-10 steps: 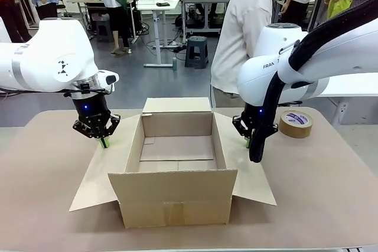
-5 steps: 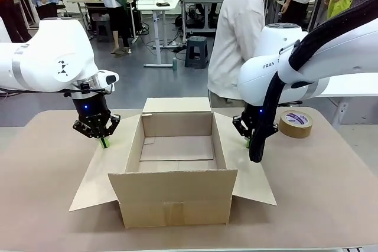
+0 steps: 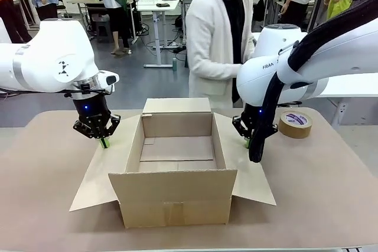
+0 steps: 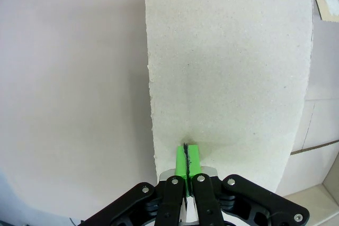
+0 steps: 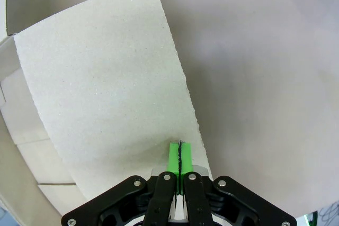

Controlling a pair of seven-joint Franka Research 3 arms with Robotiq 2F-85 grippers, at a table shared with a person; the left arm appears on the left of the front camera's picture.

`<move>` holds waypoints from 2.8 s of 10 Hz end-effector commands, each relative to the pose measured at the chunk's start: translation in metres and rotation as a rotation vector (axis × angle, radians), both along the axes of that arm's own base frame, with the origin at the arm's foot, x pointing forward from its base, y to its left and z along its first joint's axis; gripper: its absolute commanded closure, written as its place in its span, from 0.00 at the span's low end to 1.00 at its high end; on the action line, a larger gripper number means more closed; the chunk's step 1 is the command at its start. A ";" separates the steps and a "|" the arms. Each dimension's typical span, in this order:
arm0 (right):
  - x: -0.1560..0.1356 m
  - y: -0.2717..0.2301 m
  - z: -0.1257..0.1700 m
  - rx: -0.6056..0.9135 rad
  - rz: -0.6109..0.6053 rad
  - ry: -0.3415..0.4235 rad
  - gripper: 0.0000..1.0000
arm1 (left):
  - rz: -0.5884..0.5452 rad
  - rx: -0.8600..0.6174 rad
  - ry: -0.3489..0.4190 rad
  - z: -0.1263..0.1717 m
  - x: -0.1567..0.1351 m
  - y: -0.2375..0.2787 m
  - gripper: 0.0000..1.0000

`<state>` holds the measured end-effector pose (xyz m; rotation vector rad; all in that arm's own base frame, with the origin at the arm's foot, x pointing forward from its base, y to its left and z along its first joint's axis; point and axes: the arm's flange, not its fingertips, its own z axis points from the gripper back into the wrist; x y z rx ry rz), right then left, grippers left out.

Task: Wrap the clocks to prevent damage.
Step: Once the human has placed the objects inside and stepped back, release both hands from the side flaps of the Package Box.

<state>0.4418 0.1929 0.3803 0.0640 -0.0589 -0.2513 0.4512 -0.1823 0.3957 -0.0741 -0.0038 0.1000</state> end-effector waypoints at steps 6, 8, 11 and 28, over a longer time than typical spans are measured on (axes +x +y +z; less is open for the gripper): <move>-0.001 0.001 -0.001 -0.005 0.002 0.002 0.99 | 0.006 0.002 -0.001 0.001 0.000 0.001 1.00; -0.001 0.001 -0.001 -0.005 0.002 0.002 0.99 | 0.006 0.002 -0.001 0.001 0.000 0.001 1.00; -0.001 0.001 -0.001 -0.005 0.002 0.002 0.99 | 0.006 0.002 -0.001 0.001 0.000 0.001 1.00; -0.001 0.001 -0.001 -0.005 0.002 0.002 0.99 | 0.006 0.002 -0.001 0.001 0.000 0.001 1.00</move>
